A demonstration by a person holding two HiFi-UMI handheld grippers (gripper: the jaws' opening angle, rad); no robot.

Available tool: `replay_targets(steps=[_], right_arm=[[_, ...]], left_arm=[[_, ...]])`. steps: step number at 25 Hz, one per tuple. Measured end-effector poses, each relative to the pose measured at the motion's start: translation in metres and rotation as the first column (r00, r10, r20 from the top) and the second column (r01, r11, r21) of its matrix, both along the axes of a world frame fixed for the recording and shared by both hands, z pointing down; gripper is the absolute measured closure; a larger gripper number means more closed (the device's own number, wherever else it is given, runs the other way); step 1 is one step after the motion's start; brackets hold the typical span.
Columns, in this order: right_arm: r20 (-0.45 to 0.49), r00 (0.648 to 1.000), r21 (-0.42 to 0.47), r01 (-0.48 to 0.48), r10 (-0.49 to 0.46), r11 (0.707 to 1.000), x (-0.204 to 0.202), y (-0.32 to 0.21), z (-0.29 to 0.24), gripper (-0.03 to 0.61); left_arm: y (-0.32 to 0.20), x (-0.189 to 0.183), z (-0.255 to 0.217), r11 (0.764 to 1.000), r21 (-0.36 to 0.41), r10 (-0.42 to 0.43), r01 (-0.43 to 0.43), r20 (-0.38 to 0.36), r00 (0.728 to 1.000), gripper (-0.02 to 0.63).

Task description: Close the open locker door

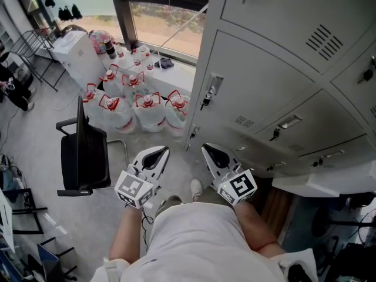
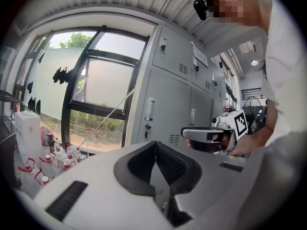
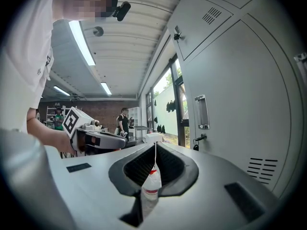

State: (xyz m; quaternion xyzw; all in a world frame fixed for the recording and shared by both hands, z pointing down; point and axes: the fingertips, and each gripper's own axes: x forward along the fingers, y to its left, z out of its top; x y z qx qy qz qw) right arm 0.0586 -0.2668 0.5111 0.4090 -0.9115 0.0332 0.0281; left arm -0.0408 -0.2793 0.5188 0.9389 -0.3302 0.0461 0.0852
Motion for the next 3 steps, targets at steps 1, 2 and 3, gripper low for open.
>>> replay_targets(steps=[1,2,3], right_arm=[[0.0,1.0,0.0,0.0,0.0,1.0,0.0002,-0.0007,0.0001,0.581],[0.0,1.0,0.0,-0.001,0.001,1.0,0.0005,-0.0014,0.0003,0.581],[0.0,1.0,0.0,-0.001,0.001,1.0,0.0008,-0.0021,0.0005,0.581]], left_arm=[[-0.0004,-0.0002,0.0006,1.0,-0.001,-0.001,0.001,0.0,1.0,0.611],[-0.0007,-0.0006,0.0011,1.0,-0.003,-0.002,0.002,0.0,1.0,0.611],[-0.0011,-0.001,0.0017,1.0,-0.004,-0.004,0.004,0.0,1.0,0.611]])
